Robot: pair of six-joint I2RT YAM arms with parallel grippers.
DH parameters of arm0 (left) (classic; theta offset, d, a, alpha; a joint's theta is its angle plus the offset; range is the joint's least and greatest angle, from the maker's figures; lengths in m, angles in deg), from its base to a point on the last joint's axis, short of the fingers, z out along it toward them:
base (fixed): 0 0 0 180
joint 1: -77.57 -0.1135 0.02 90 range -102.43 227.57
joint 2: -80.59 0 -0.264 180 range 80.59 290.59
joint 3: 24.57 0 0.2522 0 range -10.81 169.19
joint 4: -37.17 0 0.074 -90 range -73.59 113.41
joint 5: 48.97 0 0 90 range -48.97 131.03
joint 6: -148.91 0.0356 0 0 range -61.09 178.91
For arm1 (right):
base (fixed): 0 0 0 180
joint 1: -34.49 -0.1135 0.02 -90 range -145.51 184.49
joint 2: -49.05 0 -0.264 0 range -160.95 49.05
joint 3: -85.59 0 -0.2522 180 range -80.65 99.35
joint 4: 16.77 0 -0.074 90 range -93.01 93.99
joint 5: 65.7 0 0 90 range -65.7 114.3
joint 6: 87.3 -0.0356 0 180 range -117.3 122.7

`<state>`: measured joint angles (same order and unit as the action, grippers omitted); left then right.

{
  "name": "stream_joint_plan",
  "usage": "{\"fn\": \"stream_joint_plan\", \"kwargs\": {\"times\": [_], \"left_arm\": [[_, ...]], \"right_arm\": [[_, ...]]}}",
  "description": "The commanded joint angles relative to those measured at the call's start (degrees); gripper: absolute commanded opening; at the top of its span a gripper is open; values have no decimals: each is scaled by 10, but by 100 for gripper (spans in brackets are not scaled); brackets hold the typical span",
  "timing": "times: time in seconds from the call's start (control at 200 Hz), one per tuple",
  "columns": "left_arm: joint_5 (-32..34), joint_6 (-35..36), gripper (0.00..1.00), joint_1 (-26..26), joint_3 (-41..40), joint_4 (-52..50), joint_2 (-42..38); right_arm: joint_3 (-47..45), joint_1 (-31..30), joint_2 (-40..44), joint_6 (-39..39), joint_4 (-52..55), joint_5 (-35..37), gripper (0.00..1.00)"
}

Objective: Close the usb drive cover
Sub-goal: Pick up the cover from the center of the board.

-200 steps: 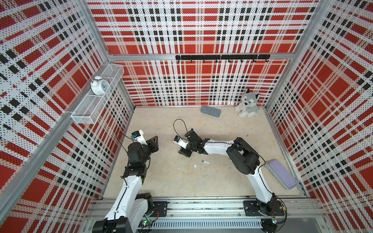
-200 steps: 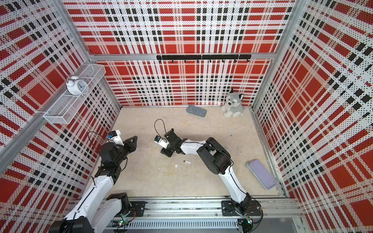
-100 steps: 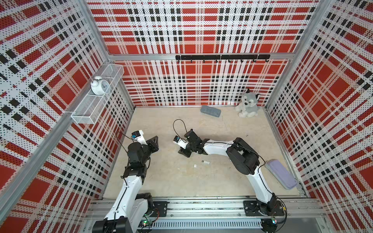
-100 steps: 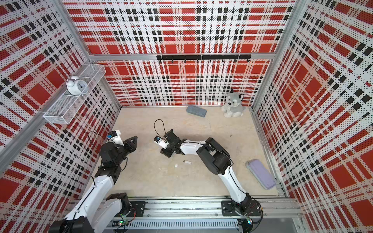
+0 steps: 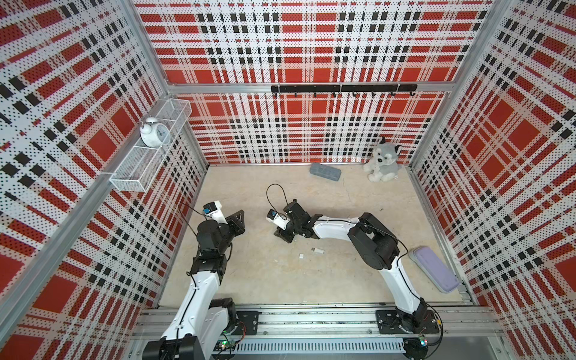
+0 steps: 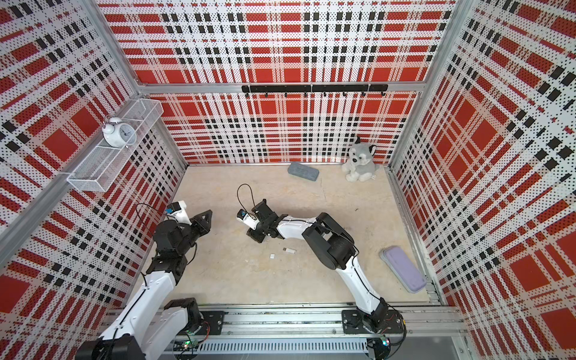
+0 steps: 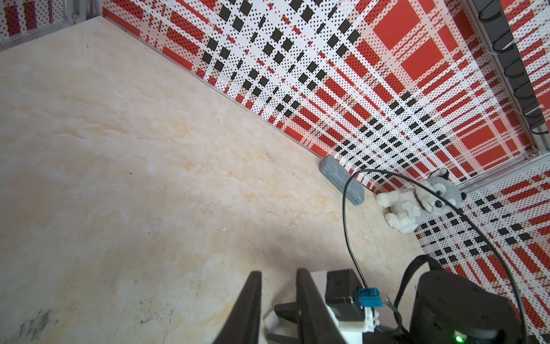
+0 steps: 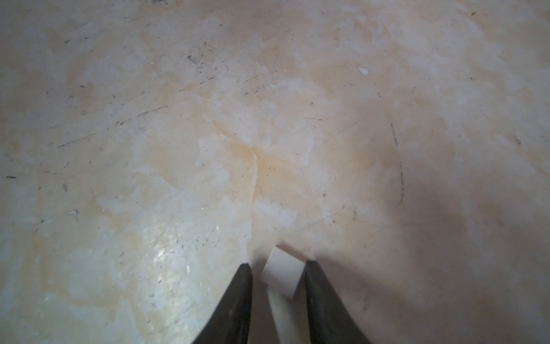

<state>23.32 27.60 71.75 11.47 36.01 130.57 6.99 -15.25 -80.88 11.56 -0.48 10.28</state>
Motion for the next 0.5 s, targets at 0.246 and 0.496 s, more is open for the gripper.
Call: {"fn": "stream_joint_plan", "kwargs": {"times": [0.246, 0.496], "left_arm": [[-11, 0, 25, -6, 1, 11, 4], [-14, 1, 25, -6, 3, 10, 5]], "right_arm": [[6, -5, -20, 14, 27, 18, 23], [-2, -1, -10, 43, 26, -5, 21]]}}
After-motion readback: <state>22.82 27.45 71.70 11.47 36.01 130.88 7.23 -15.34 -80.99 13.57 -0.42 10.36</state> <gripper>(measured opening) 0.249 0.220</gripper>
